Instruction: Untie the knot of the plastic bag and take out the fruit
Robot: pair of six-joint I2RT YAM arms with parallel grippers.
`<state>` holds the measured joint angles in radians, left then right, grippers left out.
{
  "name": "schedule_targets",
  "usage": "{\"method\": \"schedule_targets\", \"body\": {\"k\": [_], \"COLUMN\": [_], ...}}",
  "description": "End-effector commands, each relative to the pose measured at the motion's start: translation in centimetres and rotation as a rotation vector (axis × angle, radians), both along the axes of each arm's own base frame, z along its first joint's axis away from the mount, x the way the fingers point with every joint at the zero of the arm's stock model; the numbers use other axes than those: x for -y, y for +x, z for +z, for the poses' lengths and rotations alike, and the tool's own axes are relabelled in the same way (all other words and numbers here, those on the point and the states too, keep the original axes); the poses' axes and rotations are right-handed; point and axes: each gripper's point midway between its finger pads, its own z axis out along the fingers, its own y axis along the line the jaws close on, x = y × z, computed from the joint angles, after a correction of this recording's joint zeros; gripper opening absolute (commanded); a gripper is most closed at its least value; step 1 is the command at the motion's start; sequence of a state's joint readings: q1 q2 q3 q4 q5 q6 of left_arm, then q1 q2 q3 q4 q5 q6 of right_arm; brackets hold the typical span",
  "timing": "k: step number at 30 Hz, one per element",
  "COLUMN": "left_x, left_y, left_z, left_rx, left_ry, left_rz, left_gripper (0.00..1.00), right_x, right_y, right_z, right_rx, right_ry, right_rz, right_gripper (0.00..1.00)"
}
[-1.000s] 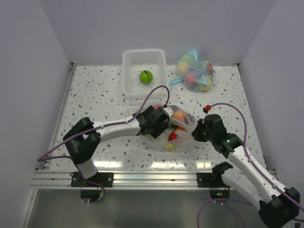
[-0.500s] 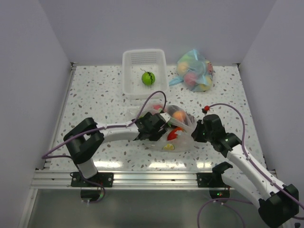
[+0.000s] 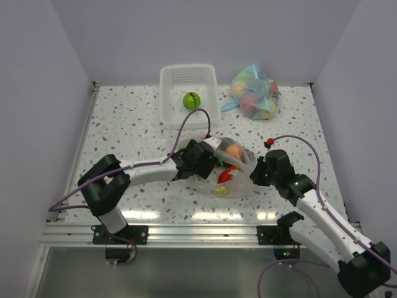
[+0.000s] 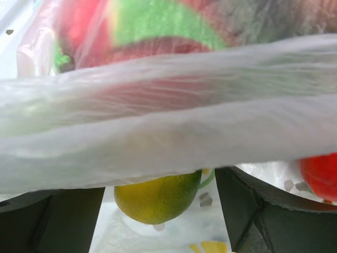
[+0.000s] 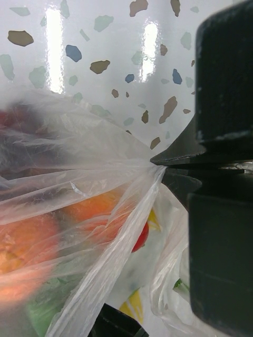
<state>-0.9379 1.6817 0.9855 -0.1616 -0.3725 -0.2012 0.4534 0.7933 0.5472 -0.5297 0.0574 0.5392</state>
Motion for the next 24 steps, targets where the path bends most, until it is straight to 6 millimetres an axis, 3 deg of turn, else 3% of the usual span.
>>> {"method": "schedule_targets", "body": {"k": [1, 6, 7, 10, 15, 21, 24], "left_x": [1.1, 1.1, 1.2, 1.4, 2.2, 2.6, 3.1], "left_y": [1.4, 1.5, 1.3, 0.9, -0.9, -4.0, -5.4], "left_z": [2.2, 1.5, 1.2, 1.6, 2.7, 4.7, 6.8], "left_rx": [0.055, 0.041, 0.035, 0.024, 0.009, -0.004, -0.005], "left_ry": [-0.106, -0.092, -0.087, -0.101, -0.147, -0.186, -0.237], "left_rz": [0.037, 0.030, 0.024, -0.012, -0.134, -0.265, -0.314], "left_gripper": [0.85, 0.69, 0.60, 0.45, 0.28, 0.25, 0.25], "right_x": [-0.1, -0.2, -0.1, -0.2, -0.2, -0.4, -0.4], "right_y": [-0.1, -0.1, -0.1, -0.1, 0.0, 0.4, 0.5], "right_z": [-0.2, -0.2, -0.2, -0.3, -0.2, 0.0, 0.1], "right_rx": [0.002, 0.003, 0.003, 0.001, 0.005, 0.010, 0.014], "right_ry": [0.014, 0.015, 0.015, 0.015, 0.011, 0.014, 0.014], "right_rz": [-0.002, -0.002, -0.004, -0.001, 0.000, 0.000, 0.001], "right_gripper": [0.00, 0.00, 0.00, 0.00, 0.00, 0.00, 0.00]}}
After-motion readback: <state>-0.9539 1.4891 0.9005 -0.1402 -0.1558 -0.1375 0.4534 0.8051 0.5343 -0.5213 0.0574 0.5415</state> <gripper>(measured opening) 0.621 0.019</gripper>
